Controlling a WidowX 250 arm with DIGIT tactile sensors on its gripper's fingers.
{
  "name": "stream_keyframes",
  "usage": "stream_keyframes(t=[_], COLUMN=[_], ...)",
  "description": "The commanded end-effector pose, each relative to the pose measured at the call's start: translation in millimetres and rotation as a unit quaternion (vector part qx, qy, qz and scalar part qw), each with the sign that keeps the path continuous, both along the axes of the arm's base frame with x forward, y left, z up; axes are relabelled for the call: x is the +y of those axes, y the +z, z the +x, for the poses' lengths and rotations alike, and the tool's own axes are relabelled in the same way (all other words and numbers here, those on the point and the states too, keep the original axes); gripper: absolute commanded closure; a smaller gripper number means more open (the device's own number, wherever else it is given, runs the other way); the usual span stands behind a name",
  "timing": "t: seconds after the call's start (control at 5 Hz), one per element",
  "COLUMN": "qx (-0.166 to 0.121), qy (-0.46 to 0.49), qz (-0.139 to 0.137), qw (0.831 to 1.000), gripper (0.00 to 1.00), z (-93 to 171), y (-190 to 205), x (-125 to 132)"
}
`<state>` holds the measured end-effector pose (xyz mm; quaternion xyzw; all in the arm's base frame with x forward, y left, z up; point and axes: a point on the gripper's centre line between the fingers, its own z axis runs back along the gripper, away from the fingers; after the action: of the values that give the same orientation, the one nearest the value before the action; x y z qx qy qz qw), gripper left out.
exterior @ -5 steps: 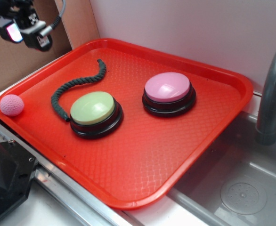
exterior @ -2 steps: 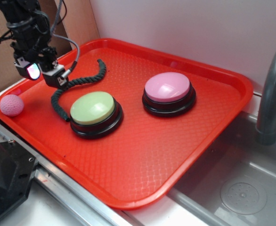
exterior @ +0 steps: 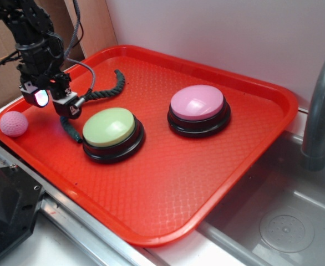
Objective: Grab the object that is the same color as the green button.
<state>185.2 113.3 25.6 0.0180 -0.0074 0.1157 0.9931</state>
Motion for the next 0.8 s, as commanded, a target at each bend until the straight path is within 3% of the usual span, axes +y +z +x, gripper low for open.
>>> stream_keyframes(t=[0.0, 0.2, 0.4, 0.6], qx=[-0.015, -0.006, 0.003, 0.005], qy=[-0.006, 0.000, 0.007, 0.012], qz=[0.008, 0.007, -0.002, -0.004], qw=[1.000, 1.000, 1.000, 1.000], gripper=[0.00, 0.59, 1.00, 1.00], z=[4, 5, 4, 3], y=[-6, -12, -18, -21], x=[5, 5, 7, 8])
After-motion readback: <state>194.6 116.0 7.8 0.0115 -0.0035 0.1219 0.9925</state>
